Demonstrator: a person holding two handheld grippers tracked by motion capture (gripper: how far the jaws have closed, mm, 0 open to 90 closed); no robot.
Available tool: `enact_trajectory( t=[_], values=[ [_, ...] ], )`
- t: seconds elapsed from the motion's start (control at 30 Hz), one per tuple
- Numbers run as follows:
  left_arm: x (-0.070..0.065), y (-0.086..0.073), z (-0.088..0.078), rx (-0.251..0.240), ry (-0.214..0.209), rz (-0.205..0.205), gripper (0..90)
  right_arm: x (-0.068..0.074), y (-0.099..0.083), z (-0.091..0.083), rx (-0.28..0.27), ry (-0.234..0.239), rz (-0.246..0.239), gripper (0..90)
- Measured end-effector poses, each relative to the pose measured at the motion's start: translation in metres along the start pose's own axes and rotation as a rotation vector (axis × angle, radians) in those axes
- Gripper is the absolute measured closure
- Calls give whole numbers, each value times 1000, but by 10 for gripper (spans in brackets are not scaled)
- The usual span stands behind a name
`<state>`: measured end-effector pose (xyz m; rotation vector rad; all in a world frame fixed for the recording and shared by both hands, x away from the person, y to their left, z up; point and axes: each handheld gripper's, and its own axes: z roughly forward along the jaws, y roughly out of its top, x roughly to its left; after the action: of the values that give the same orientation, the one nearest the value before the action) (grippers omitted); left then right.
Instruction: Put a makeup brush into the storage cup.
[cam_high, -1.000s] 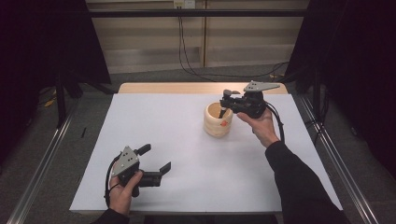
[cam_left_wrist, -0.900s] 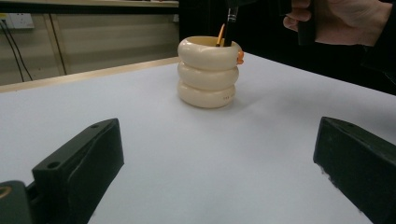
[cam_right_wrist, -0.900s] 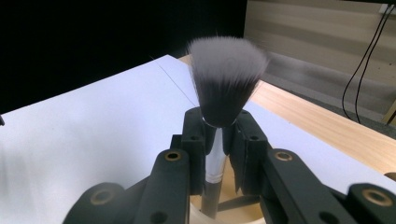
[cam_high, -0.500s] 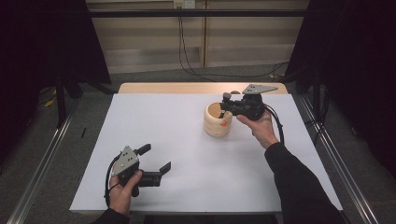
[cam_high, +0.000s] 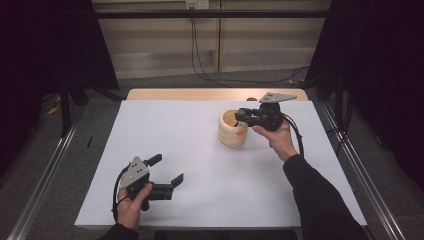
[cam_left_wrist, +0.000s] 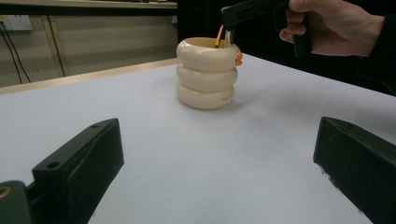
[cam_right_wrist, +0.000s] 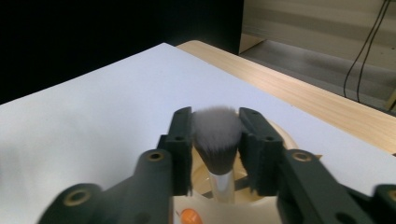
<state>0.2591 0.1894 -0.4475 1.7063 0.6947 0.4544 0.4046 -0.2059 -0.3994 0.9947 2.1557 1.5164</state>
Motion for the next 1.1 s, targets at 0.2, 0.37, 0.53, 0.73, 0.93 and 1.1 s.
enact_trajectory(
  t=[0.2,0.37,0.53,0.73,0.93,1.1],
  values=[
    [0,0,0,-2,1,-2,17,0,1,-2,-12,-13,2,411],
    [0,0,0,-3,2,-4,17,0,-1,-4,-30,-22,11,180],
    [0,0,1,-4,2,-6,17,1,-3,-5,-47,-44,35,24],
    [0,0,2,-11,-3,-11,17,2,-2,-6,-53,-79,45,7],
    [0,0,4,-16,5,-26,17,6,-2,-11,-56,-158,21,13],
    [1,0,3,-13,5,-14,17,9,-7,-17,-76,-181,0,6]
  ],
)
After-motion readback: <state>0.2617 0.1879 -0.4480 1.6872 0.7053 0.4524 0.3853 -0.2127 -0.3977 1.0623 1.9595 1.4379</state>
